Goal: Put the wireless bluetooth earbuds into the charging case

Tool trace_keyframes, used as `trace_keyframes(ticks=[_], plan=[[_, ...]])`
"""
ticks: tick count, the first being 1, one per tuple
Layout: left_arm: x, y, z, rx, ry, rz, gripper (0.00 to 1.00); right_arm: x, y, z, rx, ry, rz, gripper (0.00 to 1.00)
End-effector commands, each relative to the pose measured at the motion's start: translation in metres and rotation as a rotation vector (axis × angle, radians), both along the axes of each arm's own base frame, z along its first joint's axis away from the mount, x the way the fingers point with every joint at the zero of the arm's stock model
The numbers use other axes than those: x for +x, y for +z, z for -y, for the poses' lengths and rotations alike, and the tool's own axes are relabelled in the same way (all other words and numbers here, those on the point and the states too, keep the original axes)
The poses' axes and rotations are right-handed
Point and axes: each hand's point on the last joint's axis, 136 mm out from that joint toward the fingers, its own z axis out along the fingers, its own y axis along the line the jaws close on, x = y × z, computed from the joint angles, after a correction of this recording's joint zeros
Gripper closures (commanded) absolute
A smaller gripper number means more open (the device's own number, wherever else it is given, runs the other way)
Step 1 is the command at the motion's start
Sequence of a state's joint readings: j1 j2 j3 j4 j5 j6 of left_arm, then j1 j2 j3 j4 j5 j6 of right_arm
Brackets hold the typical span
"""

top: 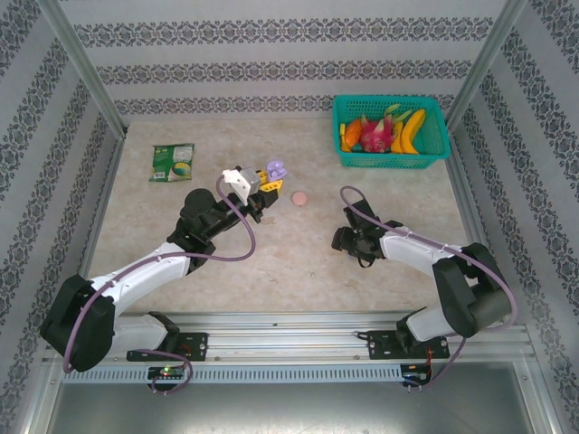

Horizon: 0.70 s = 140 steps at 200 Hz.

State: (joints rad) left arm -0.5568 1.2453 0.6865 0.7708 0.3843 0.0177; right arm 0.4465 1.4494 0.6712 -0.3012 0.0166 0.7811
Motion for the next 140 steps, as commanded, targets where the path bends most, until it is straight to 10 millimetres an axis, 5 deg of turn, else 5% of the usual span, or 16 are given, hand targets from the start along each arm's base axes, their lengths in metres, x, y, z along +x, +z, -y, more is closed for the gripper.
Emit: trace_keyframes(ticks=[1, 32, 81, 140], plan=[[-0.007, 0.011, 0.002, -0.035, -0.011, 0.024, 1.0, -0.013, -0.006, -0.014, 0.035, 0.015, -0.044, 0.32], [-0.006, 0.012, 0.002, -0.033, -0.01, 0.027, 1.0, -0.023, 0.003, -0.03, 0.058, 0.036, -0.042, 0.33], [-0.004, 0.011, 0.004, -0.034, -0.017, 0.022, 1.0, -0.026, 0.01, -0.008, -0.05, -0.013, -0.012, 0.34], [-0.004, 0.013, 0.004, -0.036, -0.016, 0.024, 1.0, -0.027, 0.003, -0.01, -0.108, 0.064, -0.025, 0.38]])
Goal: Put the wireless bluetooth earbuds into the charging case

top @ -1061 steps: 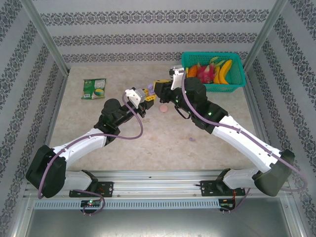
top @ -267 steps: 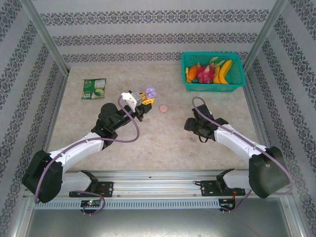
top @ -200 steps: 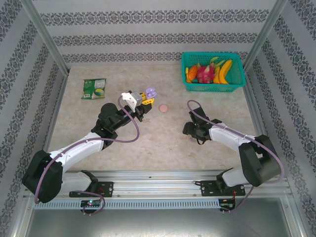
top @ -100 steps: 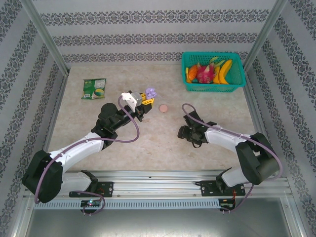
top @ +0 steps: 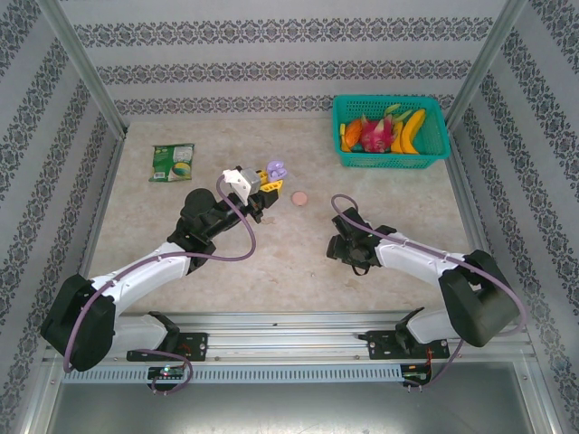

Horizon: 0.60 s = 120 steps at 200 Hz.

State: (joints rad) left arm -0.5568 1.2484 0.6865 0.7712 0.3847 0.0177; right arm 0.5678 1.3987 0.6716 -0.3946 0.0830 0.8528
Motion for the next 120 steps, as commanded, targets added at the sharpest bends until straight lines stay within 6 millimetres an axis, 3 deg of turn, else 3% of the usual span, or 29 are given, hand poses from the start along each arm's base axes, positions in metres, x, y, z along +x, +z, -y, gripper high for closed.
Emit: trace_keyframes(ticks=[1, 120], plan=[[-0.005, 0.014, 0.004, -0.037, -0.016, 0.026, 1.0, -0.001, -0.003, 0.004, -0.059, 0.036, -0.009, 0.39], [-0.005, 0.016, 0.005, -0.034, -0.019, 0.027, 1.0, 0.005, -0.014, -0.019, -0.067, 0.124, -0.038, 0.68]])
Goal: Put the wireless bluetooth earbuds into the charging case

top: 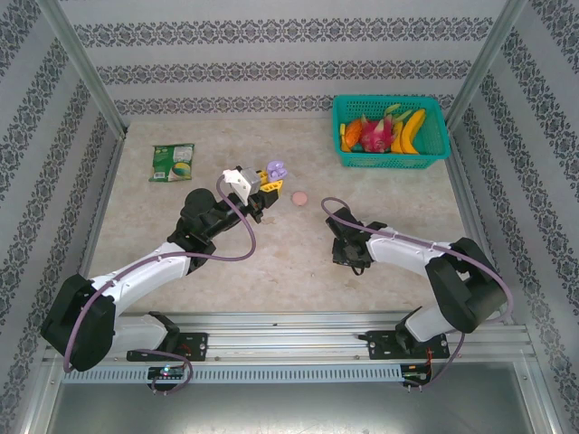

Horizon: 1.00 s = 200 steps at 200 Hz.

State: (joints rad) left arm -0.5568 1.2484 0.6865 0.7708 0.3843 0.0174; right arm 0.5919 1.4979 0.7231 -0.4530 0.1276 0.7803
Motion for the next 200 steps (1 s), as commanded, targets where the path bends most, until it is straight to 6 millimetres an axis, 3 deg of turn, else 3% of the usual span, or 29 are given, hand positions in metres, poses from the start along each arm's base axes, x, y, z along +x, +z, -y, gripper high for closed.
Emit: trace_keyframes(ticks=[1, 64, 122, 159, 200], plan=[[-0.005, 0.016, 0.005, -0.034, -0.019, 0.029, 1.0, 0.008, 0.0, -0.022, 0.05, 0.045, 0.015, 0.68], [-0.005, 0.016, 0.006, -0.034, -0.021, 0.027, 1.0, 0.012, 0.004, -0.029, 0.05, 0.062, 0.026, 0.81], [-0.004, 0.016, 0.005, -0.033, -0.02, 0.028, 1.0, 0.022, 0.031, -0.037, 0.104, 0.062, 0.113, 0.86], [-0.005, 0.018, 0.005, -0.029, -0.019, 0.034, 1.0, 0.039, 0.072, -0.045, 0.175, 0.068, 0.245, 0.86], [-0.007, 0.023, 0.004, -0.022, -0.02, 0.047, 1.0, 0.063, 0.146, -0.052, 0.283, 0.08, 0.449, 0.85]])
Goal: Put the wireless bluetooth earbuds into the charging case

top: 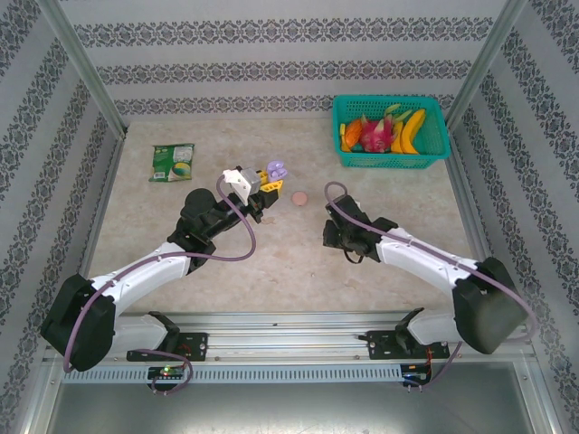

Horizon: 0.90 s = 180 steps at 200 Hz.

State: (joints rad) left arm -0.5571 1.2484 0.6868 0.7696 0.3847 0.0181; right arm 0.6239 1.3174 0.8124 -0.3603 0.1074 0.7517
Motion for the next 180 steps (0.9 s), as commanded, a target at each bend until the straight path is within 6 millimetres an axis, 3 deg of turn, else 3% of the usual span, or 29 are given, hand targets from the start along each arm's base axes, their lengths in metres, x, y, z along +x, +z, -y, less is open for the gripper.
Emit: trace_keyframes(ticks=[1, 60, 105, 137, 180], plan=[[-0.007, 0.023, 0.004, -0.023, -0.02, 0.047, 1.0, 0.022, 0.056, -0.007, 0.079, 0.009, 0.161, 0.85], [-0.011, 0.031, 0.01, -0.016, -0.06, 0.064, 1.0, 0.046, 0.184, -0.025, 0.326, 0.069, 0.479, 0.85], [-0.017, 0.04, 0.015, -0.021, -0.111, 0.073, 1.0, 0.045, 0.271, -0.041, 0.477, 0.164, 0.671, 0.85], [-0.019, 0.045, 0.02, -0.025, -0.142, 0.073, 1.0, 0.04, 0.307, -0.052, 0.582, 0.219, 0.742, 0.85], [-0.019, 0.051, 0.022, -0.04, -0.155, 0.081, 1.0, 0.032, 0.328, -0.067, 0.723, 0.293, 0.78, 0.84]])
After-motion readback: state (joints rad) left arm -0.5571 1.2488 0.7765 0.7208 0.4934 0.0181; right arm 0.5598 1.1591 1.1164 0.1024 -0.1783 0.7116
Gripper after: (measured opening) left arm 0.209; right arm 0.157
